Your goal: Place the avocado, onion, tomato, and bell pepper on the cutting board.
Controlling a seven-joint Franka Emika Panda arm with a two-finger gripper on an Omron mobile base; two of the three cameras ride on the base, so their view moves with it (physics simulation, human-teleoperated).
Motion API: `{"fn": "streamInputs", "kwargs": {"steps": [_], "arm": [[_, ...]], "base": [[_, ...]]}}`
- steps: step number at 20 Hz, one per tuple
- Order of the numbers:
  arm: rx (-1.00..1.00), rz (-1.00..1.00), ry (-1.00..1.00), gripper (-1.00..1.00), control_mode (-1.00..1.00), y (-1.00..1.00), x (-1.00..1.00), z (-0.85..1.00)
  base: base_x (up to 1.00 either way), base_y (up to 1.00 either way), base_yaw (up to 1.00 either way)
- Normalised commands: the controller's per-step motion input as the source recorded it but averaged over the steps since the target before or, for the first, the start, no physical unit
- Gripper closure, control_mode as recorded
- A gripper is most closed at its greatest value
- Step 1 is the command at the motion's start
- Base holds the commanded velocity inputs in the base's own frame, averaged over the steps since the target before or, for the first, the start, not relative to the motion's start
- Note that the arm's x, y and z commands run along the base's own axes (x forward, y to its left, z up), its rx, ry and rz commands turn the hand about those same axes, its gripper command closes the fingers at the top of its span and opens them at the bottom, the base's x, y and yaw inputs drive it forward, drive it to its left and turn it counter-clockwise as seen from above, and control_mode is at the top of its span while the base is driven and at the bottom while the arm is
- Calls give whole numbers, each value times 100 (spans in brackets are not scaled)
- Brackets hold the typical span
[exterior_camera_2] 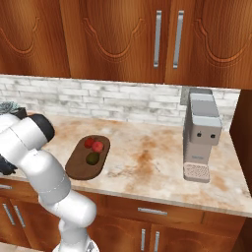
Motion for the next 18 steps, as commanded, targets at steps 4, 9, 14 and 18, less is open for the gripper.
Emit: {"fn": "streamInputs", "kwargs": {"steps": [4,9,14,18], "arm": [[0,-4,2,100,-100,0,-21,-11],[0,-5,2,100,-100,-11,-6,1],[0,-5,1,100,-100,-20,0,19],[0,-5,2,100,-100,-25,0,39]], "base": [[0,0,0],[0,0,0],[0,0,0],[0,0,0]]}}
